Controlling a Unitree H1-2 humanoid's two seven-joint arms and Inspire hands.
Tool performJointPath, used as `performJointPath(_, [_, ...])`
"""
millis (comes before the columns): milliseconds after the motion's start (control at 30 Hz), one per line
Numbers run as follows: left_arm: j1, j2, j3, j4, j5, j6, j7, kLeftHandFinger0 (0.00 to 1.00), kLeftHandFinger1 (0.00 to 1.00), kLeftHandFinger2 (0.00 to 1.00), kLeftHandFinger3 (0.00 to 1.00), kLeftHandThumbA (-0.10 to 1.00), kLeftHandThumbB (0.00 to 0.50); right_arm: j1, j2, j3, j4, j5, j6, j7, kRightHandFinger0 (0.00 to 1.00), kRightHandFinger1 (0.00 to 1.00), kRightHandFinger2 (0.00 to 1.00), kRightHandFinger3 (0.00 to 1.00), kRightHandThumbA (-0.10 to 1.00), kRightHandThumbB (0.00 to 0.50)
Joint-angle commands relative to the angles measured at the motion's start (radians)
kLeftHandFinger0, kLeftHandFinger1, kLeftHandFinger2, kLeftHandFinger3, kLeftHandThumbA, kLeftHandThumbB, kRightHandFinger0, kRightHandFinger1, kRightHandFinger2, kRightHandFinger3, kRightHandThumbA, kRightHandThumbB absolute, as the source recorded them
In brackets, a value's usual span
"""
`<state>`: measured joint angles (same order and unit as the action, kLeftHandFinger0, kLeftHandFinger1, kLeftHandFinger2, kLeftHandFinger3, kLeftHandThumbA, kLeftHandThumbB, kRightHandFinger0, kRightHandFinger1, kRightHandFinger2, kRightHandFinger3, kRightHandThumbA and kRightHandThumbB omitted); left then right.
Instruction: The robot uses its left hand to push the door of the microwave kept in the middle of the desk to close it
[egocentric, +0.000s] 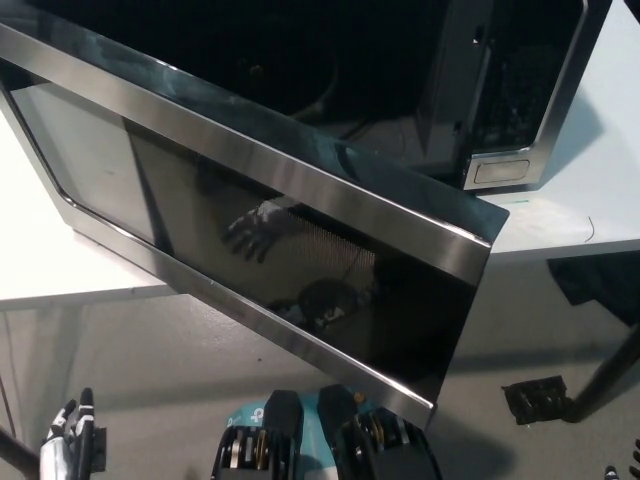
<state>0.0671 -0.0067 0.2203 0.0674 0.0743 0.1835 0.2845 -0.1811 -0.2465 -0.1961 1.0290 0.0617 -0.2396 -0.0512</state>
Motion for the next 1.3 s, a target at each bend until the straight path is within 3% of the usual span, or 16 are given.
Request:
performJointPath(0, [0.079, -0.06, -0.013, -0.21, 0.034, 0.092, 0.024, 0.97, 0.95, 0.98, 1.0, -0.1, 0.0, -0.006, -0.041, -0.011, -0.049, 0.007, -0.005, -0.017, 0.96, 0.96, 1.0, 1.0, 0.43, 0.083])
performJointPath(100, [0.128, -0.095, -0.03, -0.318, 0.054, 0.085, 0.017, 1.0, 0.98, 1.0, 1.0, -0.1, 0.0, -0.004, -0.045, -0.014, -0.059, 0.01, -0.002, -0.019, 0.96, 0.96, 1.0, 1.0, 0.43, 0.083])
performJointPath(200, [0.198, -0.056, -0.088, -0.392, 0.079, -0.124, -0.04, 0.96, 0.93, 0.96, 1.0, -0.1, 0.0, -0.004, -0.045, -0.017, -0.062, 0.012, 0.0, -0.019, 0.96, 0.96, 1.0, 1.0, 0.43, 0.083])
performJointPath(300, [0.222, -0.021, -0.127, -0.413, 0.097, -0.206, -0.052, 0.88, 0.87, 0.9, 0.96, -0.1, 0.0, -0.004, -0.045, -0.019, -0.064, 0.012, 0.001, -0.019, 0.96, 0.96, 1.0, 1.0, 0.43, 0.083])
performJointPath(333, [0.23, -0.002, -0.147, -0.418, 0.129, -0.26, -0.05, 0.81, 0.8, 0.83, 0.89, -0.1, 0.0, -0.003, -0.045, -0.019, -0.065, 0.012, 0.001, -0.019, 0.96, 0.96, 1.0, 1.0, 0.43, 0.083])
performJointPath(367, [0.226, 0.041, -0.173, -0.386, 0.156, -0.418, -0.057, 0.59, 0.6, 0.64, 0.71, -0.1, 0.0, -0.003, -0.045, -0.019, -0.065, 0.012, 0.002, -0.019, 0.96, 0.96, 1.0, 1.0, 0.43, 0.083])
performJointPath(400, [0.226, 0.052, -0.183, -0.382, 0.162, -0.452, -0.058, 0.46, 0.49, 0.54, 0.6, -0.1, 0.0, -0.003, -0.045, -0.019, -0.065, 0.012, 0.002, -0.019, 0.96, 0.96, 1.0, 1.0, 0.43, 0.083])
performJointPath(433, [0.218, 0.076, -0.2, -0.374, 0.21, -0.528, -0.046, 0.31, 0.34, 0.39, 0.46, -0.1, 0.04, -0.003, -0.045, -0.019, -0.065, 0.012, 0.002, -0.019, 0.96, 0.96, 1.0, 1.0, 0.43, 0.083])
performJointPath(467, [0.209, 0.103, -0.217, -0.365, 0.266, -0.596, -0.036, 0.14, 0.18, 0.23, 0.28, -0.1, 0.136, -0.003, -0.045, -0.019, -0.065, 0.012, 0.002, -0.019, 0.96, 0.96, 1.0, 1.0, 0.43, 0.083])
performJointPath(500, [0.208, 0.107, -0.221, -0.363, 0.271, -0.603, -0.033, 0.02, 0.09, 0.14, 0.17, -0.1, 0.238, -0.003, -0.045, -0.019, -0.065, 0.012, 0.002, -0.019, 0.96, 0.96, 1.0, 1.0, 0.43, 0.083])
performJointPath(533, [0.194, 0.153, -0.243, -0.381, 0.369, -0.653, -0.025, 0.0, 0.01, 0.01, 0.01, -0.1, 0.486, -0.003, -0.045, -0.019, -0.065, 0.012, 0.002, -0.019, 0.96, 0.96, 1.0, 1.0, 0.43, 0.083])
performJointPath(600, [0.202, 0.183, -0.264, -0.453, 0.465, -0.613, -0.033, 0.0, 0.0, 0.0, 0.0, -0.1, 0.5, -0.003, -0.044, -0.015, -0.061, 0.01, 0.001, -0.018, 0.96, 0.96, 1.0, 1.0, 0.43, 0.083])
performJointPath(833, [0.061, 0.3, -0.347, -0.488, 0.62, -0.654, 0.0, 0.0, 0.0, 0.0, 0.0, -0.1, 0.5, 0.003, -0.042, -0.012, -0.062, 0.007, 0.002, -0.018, 0.96, 0.96, 1.0, 1.0, 0.43, 0.083])
performJointPath(967, [-0.1, 0.344, -0.398, -0.502, 0.838, -0.654, 0.077, 0.0, 0.0, 0.0, 0.0, -0.1, 0.5, 0.003, -0.042, -0.012, -0.062, 0.007, 0.003, -0.018, 0.96, 0.96, 1.0, 1.0, 0.43, 0.083])
performJointPath(1133, [-0.234, 0.388, -0.446, -0.503, 0.883, -0.654, 0.107, 0.0, 0.0, 0.0, 0.0, -0.1, 0.5, 0.008, -0.038, -0.01, -0.058, 0.005, 0.0, -0.018, 0.96, 0.96, 1.0, 1.0, 0.43, 0.083])
performJointPath(1267, [-0.36, 0.392, -0.47, -0.519, 0.88, -0.654, 0.038, 0.0, 0.0, 0.0, 0.0, -0.1, 0.5, 0.014, -0.035, -0.009, -0.055, 0.005, -0.001, -0.018, 0.96, 0.96, 1.0, 1.0, 0.43, 0.083])
